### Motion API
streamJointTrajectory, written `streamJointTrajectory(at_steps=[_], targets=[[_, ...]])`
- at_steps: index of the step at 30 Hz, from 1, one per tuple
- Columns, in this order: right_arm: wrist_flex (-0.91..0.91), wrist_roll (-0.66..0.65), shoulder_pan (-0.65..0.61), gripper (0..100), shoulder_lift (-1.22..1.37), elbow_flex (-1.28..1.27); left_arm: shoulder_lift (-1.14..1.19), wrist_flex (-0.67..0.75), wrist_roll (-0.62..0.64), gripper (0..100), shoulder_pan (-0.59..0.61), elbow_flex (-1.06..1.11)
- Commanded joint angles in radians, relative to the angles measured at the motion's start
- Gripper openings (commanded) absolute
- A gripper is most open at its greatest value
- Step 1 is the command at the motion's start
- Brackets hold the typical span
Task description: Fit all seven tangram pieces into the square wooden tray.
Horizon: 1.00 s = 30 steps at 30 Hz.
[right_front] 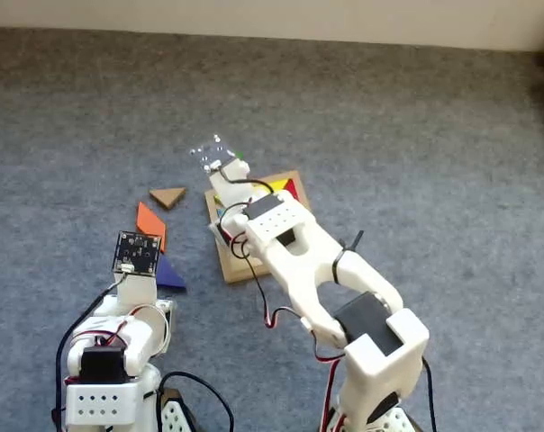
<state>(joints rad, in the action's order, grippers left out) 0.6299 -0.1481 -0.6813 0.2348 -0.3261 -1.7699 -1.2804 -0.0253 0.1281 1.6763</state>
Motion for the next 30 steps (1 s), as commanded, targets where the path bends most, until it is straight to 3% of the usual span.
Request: streamJointTrajectory(at_steps=[1,15,23,30], targets=[[-0.102,0.0,-0.007,0.7,-0.007,0.022,-0.047,-0.005,-0.005,14,-0.018,0.019],[-0.108,0.008,0.097,1.3,-0.013,0.087,-0.047,-0.005,-0.005,14,-0.018,0.019],[-0.13,0.249,0.094,32.1,-0.005,0.17,-0.047,-0.005,-0.005,14,-0.018,0.019],[-0.318,0.262,0.047,31.3,0.071,0.183,-0.047,-0.005,-0.005,14,-0.018,0.019]])
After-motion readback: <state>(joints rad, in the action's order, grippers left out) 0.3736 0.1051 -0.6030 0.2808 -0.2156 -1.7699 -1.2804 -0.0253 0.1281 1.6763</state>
